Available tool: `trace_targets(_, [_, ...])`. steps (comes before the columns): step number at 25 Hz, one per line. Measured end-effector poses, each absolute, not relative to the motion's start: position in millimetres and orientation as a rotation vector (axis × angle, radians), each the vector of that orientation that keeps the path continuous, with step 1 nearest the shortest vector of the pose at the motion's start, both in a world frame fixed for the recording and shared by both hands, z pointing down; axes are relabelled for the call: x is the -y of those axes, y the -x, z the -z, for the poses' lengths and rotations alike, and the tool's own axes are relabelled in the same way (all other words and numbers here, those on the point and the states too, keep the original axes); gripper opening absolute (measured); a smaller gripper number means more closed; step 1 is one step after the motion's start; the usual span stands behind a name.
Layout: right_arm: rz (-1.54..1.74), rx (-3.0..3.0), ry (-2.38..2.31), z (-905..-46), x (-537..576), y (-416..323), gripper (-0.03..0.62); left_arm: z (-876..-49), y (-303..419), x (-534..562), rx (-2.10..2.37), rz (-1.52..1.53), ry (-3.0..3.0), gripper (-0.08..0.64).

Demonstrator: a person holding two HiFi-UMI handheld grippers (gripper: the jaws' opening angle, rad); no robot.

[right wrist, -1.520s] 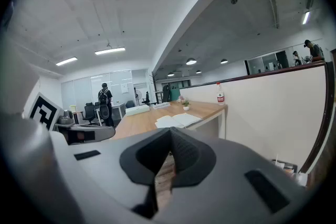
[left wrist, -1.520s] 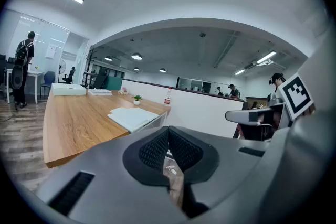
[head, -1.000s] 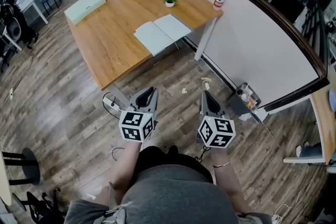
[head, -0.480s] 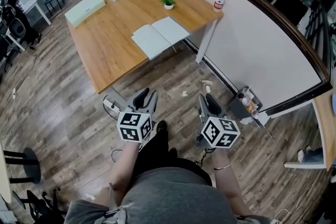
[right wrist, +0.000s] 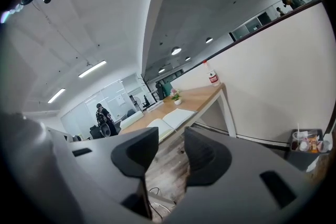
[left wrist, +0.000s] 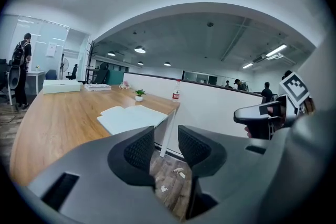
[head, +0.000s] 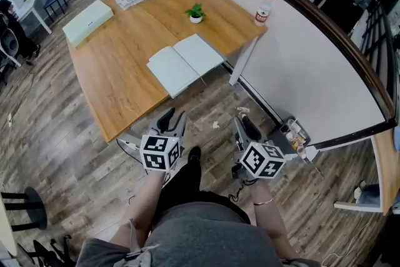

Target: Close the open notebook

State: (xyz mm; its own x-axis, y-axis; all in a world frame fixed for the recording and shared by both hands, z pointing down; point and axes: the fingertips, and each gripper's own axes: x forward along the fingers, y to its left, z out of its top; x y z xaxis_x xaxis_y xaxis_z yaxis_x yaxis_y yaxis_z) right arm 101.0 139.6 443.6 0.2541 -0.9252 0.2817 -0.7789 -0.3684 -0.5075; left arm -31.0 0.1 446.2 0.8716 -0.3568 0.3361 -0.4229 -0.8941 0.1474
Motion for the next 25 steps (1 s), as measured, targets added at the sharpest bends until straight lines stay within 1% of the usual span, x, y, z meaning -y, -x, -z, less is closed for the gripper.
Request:
trace_targets(12, [0.859, -1.468, 2.222, -444.5, -28.9, -188.8, 0.143, -447.9, -54.0, 112.8, 0.537, -0.490, -2.829, 0.140])
trace_targets(17, [0.890, -1.452, 2.214, -448.4, -2.3, -207.2, 0.143, -450.7, -71.6, 140.0, 0.530, -0.505, -2.824, 0.140])
trace_targets(25, [0.975, -1.463, 2.185, -467.6, 23.3, -235.3, 0.137, -466.9, -84.6, 151.3, 0.558, -0.545, -2.781, 0.140])
